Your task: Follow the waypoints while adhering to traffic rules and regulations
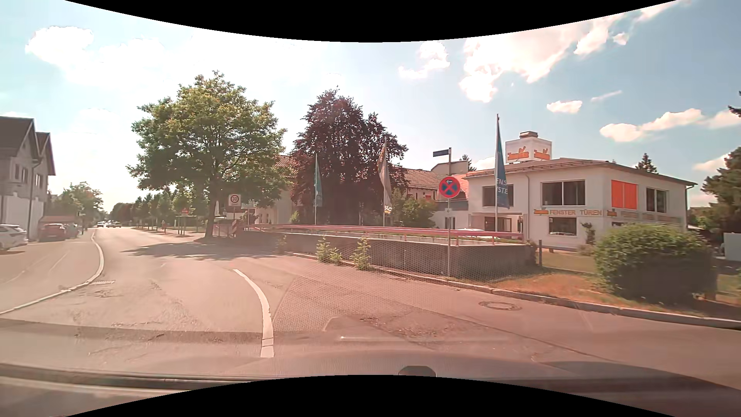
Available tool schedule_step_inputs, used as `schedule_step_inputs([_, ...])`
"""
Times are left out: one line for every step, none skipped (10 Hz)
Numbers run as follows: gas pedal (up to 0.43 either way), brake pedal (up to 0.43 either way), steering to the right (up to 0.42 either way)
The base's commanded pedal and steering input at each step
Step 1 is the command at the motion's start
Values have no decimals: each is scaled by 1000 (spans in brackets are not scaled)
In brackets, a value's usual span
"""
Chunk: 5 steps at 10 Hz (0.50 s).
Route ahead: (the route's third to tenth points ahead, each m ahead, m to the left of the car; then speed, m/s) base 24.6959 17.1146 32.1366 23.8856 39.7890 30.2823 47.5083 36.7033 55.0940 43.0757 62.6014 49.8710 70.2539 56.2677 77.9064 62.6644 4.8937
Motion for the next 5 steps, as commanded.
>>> schedule_step_inputs([169, 0, -223])
schedule_step_inputs([169, 0, -247])
schedule_step_inputs([169, 0, -256])
schedule_step_inputs([169, 0, -259])
schedule_step_inputs([169, 0, -256])
